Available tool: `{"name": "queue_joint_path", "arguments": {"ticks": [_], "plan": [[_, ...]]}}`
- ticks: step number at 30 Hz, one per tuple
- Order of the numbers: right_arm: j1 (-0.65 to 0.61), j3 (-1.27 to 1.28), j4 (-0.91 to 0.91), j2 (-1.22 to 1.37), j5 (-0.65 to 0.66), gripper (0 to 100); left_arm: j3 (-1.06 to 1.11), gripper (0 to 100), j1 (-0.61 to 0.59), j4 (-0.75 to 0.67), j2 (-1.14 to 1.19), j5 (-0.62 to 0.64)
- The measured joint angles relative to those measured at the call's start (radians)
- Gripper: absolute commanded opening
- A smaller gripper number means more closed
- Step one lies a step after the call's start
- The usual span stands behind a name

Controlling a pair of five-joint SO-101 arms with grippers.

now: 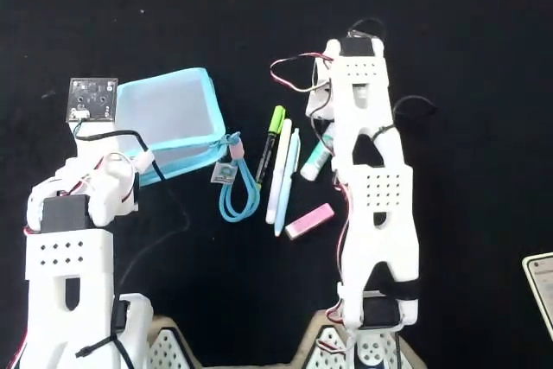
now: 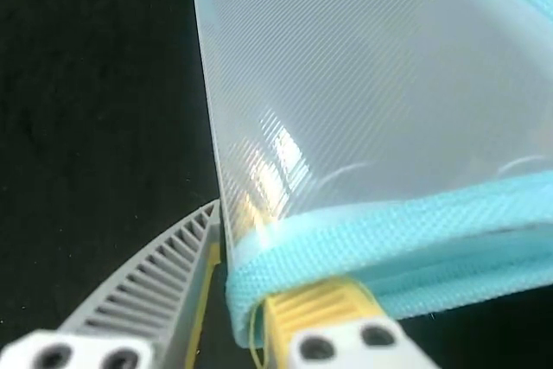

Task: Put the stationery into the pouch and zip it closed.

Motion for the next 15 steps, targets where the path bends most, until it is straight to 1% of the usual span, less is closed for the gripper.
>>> {"name": "queue_joint_path", "arguments": {"ticks": [5,12,15], "plan": [[0.000,0.003,0.000,-0.009,0.005,1.1,0.002,3,0.000,0.000,0.000,0.000],[-0.034,0.009,0.000,-0.192,0.163,1.1,0.005,3,0.000,0.000,0.000,0.000],[-0.031,0.069,0.000,-0.308,0.215,1.1,0.006,3,0.000,0.000,0.000,0.000]]}}
